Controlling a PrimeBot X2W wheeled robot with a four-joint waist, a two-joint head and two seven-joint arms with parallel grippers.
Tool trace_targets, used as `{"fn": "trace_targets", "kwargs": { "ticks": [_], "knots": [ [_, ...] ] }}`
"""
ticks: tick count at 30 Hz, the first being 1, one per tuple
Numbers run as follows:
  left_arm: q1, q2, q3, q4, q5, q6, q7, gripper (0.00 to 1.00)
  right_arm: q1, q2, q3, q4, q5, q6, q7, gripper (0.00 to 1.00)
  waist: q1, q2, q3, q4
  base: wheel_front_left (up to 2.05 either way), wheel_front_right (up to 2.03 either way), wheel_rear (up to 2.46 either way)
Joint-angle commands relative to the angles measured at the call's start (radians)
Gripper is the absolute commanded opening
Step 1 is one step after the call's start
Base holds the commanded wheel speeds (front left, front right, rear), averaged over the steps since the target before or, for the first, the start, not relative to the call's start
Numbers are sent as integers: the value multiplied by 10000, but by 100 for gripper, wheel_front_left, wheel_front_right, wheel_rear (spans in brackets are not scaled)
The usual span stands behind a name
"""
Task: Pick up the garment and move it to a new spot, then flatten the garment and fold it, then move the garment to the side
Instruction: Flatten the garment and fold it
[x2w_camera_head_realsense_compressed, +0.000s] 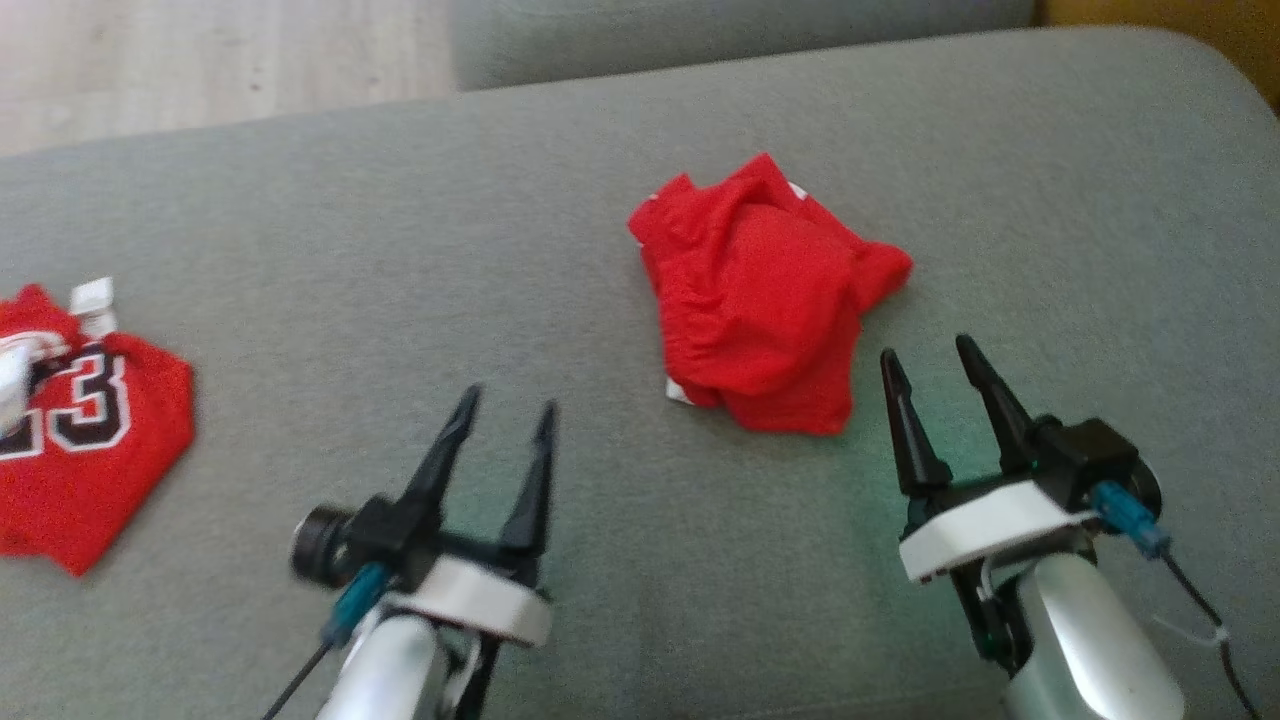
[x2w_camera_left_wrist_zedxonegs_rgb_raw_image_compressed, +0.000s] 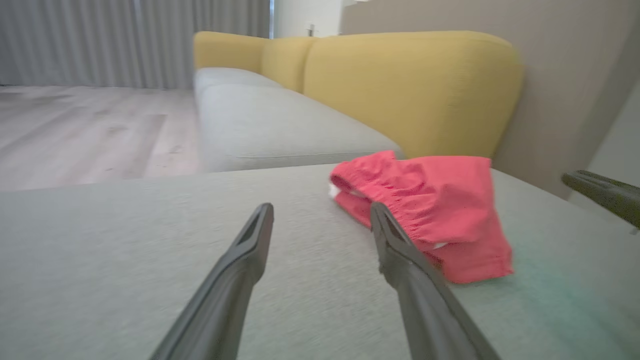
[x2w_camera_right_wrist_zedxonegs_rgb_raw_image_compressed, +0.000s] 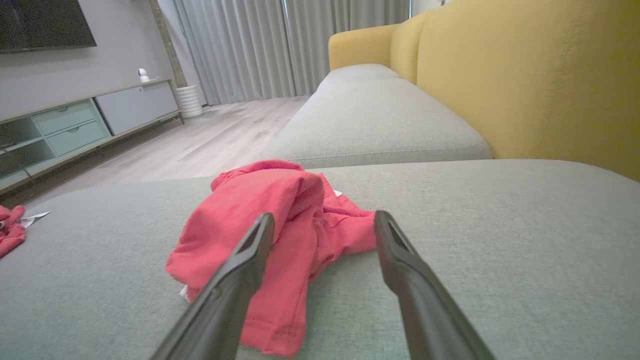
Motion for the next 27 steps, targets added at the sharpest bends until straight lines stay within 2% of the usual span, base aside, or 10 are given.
{"fn": "trace_targets", "kwargs": {
  "ticks": [1,6,13,18,27],
  "knots": [
    [-504,10,53,-133,-153,-54,-80,100,-452,26,259,-346,-31,42,-111,100,-1,0,347,-420,0,0,0],
    [-1441,10,-1102,1042,-830,-249,-80,100,-623,26,275,-414,-57,42,-111,100,-1,0,810,-1176,0,0,0],
    [-2344,34,-2041,2586,-1376,-311,-80,100,-733,26,204,-562,-2,42,-111,100,-1,0,1362,-1873,0,0,0],
    [-2720,213,-2135,2834,-1609,-314,-80,100,-779,26,199,-673,49,42,-111,100,-1,0,1615,-2063,0,0,0],
    [-2943,291,-1682,2052,-1303,-315,-80,100,-866,26,183,-750,106,42,-111,100,-1,0,1797,-2044,0,0,0]
  ]
}}
